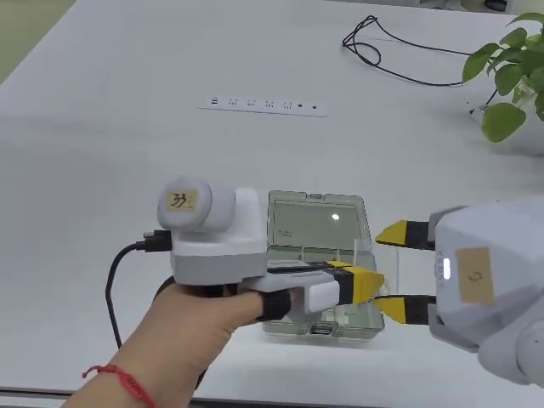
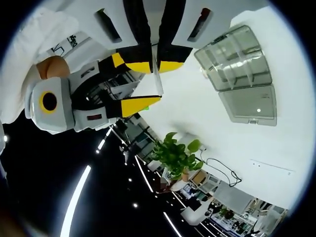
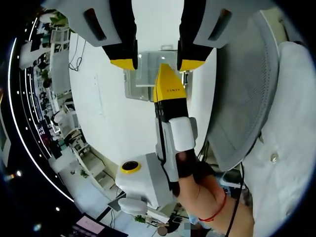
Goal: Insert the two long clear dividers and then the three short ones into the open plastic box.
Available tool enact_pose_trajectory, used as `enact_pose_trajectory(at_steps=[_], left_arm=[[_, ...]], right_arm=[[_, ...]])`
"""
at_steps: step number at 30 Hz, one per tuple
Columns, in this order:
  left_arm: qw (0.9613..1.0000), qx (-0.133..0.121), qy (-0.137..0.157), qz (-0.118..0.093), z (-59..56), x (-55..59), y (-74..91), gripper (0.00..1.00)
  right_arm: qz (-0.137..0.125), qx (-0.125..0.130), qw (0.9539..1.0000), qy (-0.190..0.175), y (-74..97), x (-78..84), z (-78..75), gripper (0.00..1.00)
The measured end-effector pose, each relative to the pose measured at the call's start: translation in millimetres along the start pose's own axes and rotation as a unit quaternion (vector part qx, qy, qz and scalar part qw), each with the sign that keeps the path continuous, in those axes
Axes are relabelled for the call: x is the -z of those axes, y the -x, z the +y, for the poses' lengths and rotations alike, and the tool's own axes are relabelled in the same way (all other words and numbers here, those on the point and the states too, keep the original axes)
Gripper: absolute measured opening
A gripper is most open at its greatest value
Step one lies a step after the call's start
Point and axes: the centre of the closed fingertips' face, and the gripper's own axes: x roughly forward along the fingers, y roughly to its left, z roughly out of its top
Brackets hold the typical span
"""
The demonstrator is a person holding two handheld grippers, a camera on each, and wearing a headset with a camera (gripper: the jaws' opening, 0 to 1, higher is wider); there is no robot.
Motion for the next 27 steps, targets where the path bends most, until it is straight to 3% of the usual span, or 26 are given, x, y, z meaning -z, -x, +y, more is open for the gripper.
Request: enact_pose_trajectory(at_steps=[9,11,13,16,17,19,21,22,24,27], left_arm=[[0.9998,-0.003,0.011,-0.013,1.5,-2.5,0.5,0.00],[0.9999,-0.007,-0.007,-0.013,4.9,-2.9,1.0,0.00],[0.9999,-0.006,-0.005,-0.008,4.5,-1.2,2.5,0.00],[0.9980,-0.002,-0.063,0.003,3.9,0.2,6.1,0.00],[0.9965,0.001,-0.083,0.009,2.5,1.8,6.9,0.00],[0.9891,0.012,-0.145,0.023,-1.8,5.7,8.6,0.00],[0.9834,0.023,-0.177,0.031,-6.7,8.5,10.0,0.00],[0.9783,0.032,-0.202,0.030,-9.6,8.2,10.4,0.00],[0.9712,0.043,-0.233,0.030,-12.3,8.9,12.2,0.00],[0.9648,0.058,-0.255,0.029,-16.6,9.9,15.5,0.00]], right_arm=[[0.001,0.006,0.9999,0.008,0.0,-0.8,-1.8,0.33],[-0.002,0.007,1.0000,0.005,1.7,-2.1,-4.1,0.33],[-0.019,0.002,0.9997,-0.013,5.5,-5.7,-7.3,0.33],[-0.060,-0.019,0.9958,-0.067,13.7,-9.1,-15.6,0.33],[-0.069,-0.028,0.9942,-0.078,16.2,-8.7,-17.8,0.33],[-0.088,-0.051,0.9908,-0.089,22.0,-8.8,-20.8,0.31],[-0.112,-0.095,0.9831,-0.110,25.1,-9.3,-17.2,0.29],[-0.118,-0.112,0.9801,-0.114,26.1,-8.9,-15.0,0.27],[-0.133,-0.145,0.9736,-0.117,29.3,-10.3,-11.9,0.25],[-0.146,-0.188,0.9636,-0.122,31.5,-14.1,-3.9,0.22]])
